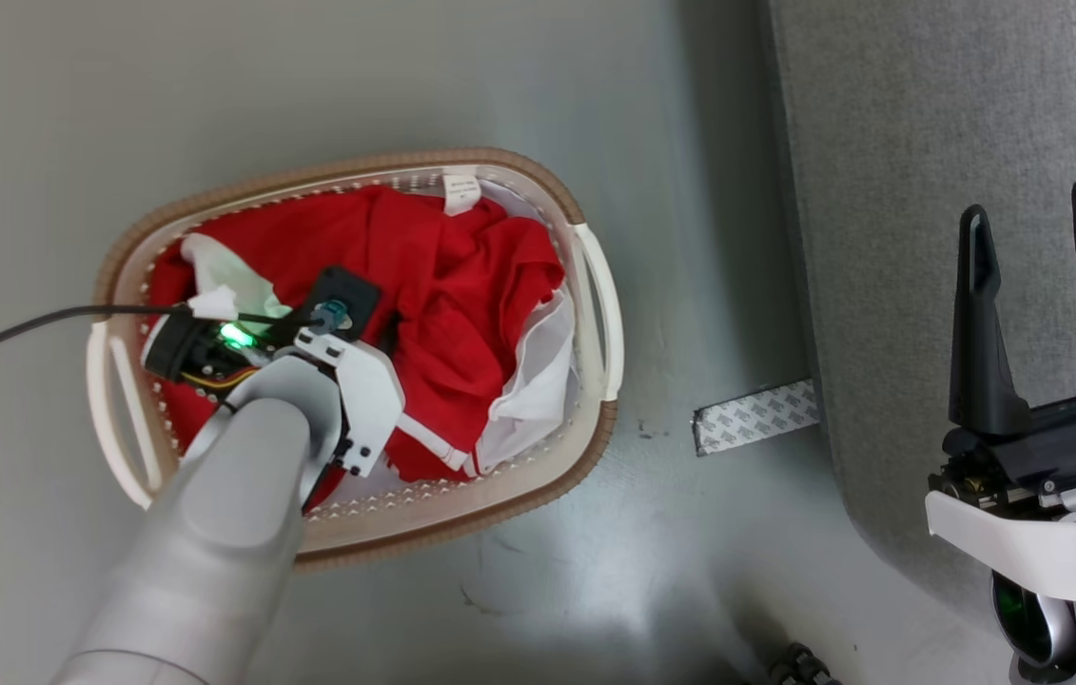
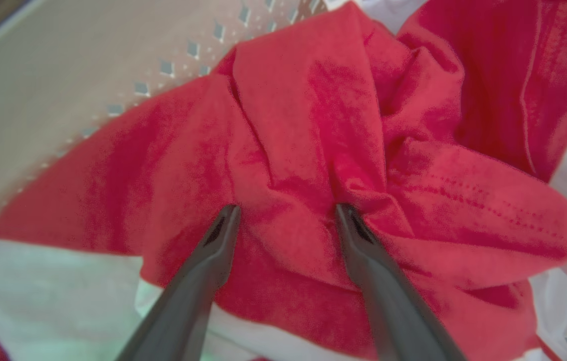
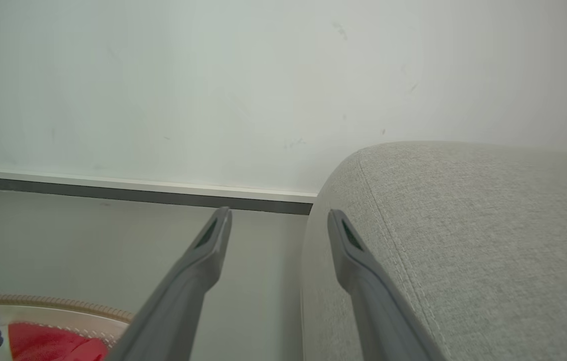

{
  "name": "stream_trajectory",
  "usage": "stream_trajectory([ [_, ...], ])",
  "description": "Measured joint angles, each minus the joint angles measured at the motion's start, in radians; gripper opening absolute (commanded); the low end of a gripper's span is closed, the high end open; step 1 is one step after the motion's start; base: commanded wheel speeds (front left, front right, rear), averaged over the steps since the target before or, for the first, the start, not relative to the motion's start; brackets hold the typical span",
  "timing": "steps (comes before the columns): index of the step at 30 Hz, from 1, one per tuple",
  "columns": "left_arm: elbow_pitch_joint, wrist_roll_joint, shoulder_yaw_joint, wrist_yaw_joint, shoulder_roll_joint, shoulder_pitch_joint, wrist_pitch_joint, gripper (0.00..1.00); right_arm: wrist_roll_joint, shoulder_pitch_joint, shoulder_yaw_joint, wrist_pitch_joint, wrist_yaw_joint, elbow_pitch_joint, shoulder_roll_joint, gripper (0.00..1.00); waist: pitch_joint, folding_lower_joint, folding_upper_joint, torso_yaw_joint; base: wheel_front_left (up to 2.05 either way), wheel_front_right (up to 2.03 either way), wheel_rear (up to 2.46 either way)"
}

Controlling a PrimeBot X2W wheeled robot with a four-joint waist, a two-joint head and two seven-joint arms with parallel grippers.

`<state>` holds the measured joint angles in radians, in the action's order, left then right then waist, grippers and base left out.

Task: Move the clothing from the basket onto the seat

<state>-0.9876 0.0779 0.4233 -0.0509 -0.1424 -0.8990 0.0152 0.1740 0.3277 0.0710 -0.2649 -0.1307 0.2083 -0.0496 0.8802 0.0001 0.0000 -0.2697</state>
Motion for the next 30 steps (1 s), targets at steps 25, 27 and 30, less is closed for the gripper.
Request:
stream_trajectory([
  [25,0.106,-0.218,0.033,-0.068,0.089,0.190,0.180,0.00,0.005,-0.131,-0.078,0.000,-0.001,-0.121,0.002,1.00,-0.347,-0.0002,0.0000,0.086,0.00,0.00,0.00],
  [27,0.156,-0.238,0.040,-0.071,0.090,0.222,0.170,0.00,0.002,-0.161,-0.086,0.000,-0.001,-0.138,0.001,1.00,-0.398,-0.0003,0.0000,0.100,0.00,0.00,0.00],
  [30,0.241,-0.275,0.047,-0.071,0.092,0.269,0.146,0.00,-0.005,-0.205,-0.089,0.000,-0.001,-0.156,0.001,1.00,-0.476,-0.0004,0.0000,0.121,0.00,0.00,0.00],
])
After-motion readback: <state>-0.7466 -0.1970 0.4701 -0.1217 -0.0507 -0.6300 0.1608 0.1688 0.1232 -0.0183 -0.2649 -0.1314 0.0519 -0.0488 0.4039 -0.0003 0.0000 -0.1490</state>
